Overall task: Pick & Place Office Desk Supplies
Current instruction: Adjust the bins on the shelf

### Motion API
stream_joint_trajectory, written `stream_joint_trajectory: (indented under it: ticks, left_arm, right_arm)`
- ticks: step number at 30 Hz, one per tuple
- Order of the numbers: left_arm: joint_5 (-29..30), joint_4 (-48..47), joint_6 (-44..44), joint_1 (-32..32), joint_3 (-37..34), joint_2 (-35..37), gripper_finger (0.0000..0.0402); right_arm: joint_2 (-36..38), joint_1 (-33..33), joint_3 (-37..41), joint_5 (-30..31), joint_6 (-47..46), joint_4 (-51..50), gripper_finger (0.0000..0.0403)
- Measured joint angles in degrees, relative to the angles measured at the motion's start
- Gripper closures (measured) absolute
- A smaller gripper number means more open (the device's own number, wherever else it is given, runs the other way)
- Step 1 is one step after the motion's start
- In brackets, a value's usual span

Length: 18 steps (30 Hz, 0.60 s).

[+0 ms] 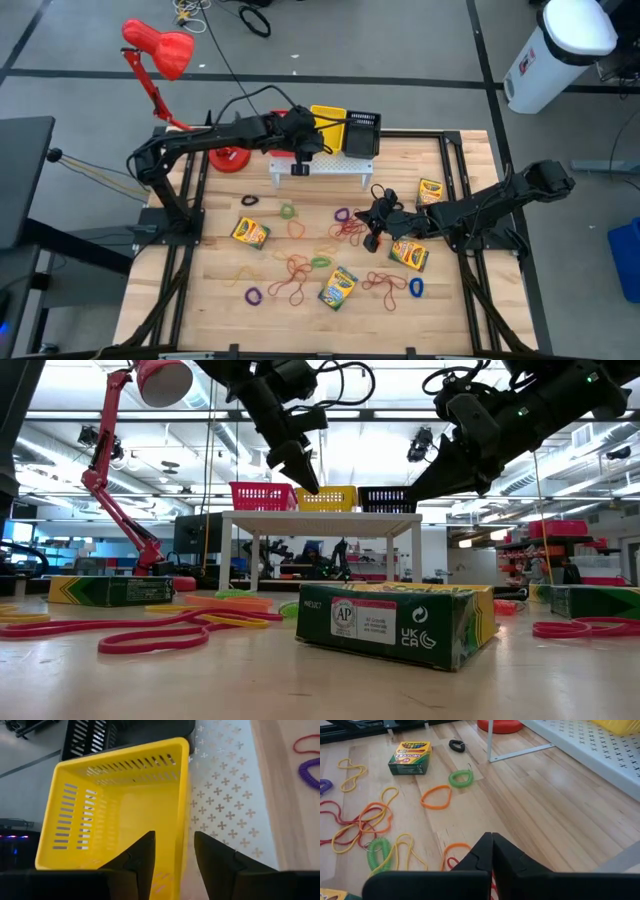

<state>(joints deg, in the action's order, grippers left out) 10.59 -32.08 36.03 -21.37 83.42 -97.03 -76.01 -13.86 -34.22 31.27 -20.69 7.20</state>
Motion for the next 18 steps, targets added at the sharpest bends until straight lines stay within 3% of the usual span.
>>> stream_joint_trajectory:
  ticks: [13,18]
  left_arm:
    - [-0.1,0.2,-0.2,1.1,0.0,-0.1,0.0358]
    - [-0.1,0.4,-0.9,1.5,0.0,-0.1,0.0377]
  right_arm:
    - [0.0,0.0,0.0,0.0,0.0,0.0,0.0394]
    - [0.0,0.0,0.0,0.0,0.0,0.0,0.0390]
